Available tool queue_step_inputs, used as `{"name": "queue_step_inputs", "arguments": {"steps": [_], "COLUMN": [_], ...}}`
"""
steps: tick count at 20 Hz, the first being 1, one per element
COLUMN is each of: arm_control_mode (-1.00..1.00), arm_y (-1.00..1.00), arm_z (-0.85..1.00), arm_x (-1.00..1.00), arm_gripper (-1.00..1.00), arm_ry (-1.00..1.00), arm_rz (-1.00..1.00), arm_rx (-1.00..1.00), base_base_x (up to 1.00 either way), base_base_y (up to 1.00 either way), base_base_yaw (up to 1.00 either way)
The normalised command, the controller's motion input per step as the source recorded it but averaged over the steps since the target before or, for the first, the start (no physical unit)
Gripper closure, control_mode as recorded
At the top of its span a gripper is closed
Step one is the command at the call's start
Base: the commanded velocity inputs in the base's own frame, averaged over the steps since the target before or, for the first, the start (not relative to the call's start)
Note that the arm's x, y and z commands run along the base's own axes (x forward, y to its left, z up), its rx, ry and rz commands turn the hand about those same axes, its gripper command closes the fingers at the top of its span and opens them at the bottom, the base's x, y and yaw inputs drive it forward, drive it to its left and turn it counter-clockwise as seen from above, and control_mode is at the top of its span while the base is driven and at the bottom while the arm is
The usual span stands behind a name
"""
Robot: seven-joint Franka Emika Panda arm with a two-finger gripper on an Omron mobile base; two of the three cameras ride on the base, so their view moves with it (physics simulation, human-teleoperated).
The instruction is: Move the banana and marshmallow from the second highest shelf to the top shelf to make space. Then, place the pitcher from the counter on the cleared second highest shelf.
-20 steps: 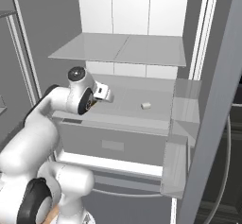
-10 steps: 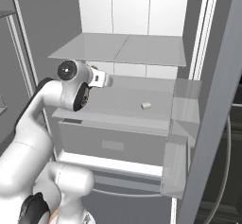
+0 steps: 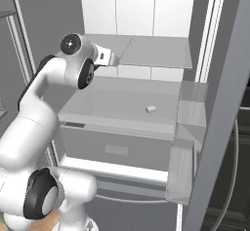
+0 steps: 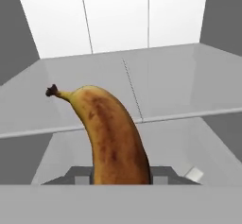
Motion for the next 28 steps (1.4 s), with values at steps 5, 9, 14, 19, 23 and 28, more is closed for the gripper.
{"name": "queue_step_inputs", "arguments": {"steps": [5,9,14,19,23,28], "arm_control_mode": [-1.00,-1.00,-1.00,-1.00,-1.00,-1.00], "arm_y": [0.00,-0.01,0.00,0.00,0.00,0.00], "arm_z": [0.04,-0.30,-0.70,-0.19,0.00,-0.34], "arm_x": [1.00,1.00,1.00,1.00,1.00,0.36], "arm_gripper": [1.00,1.00,1.00,1.00,1.00,-1.00], "arm_ry": [0.17,0.10,0.18,0.08,0.02,-0.25], "arm_rz": [-0.01,0.00,0.00,0.00,0.00,0.00], "arm_rx": [0.00,0.01,0.00,0.03,0.05,0.00], "base_base_x": [0.00,0.00,0.00,0.00,0.00,0.00], "base_base_y": [0.00,0.00,0.00,0.00,0.00,0.00], "base_base_yaw": [0.00,0.00,0.00,0.00,0.00,0.00]}}
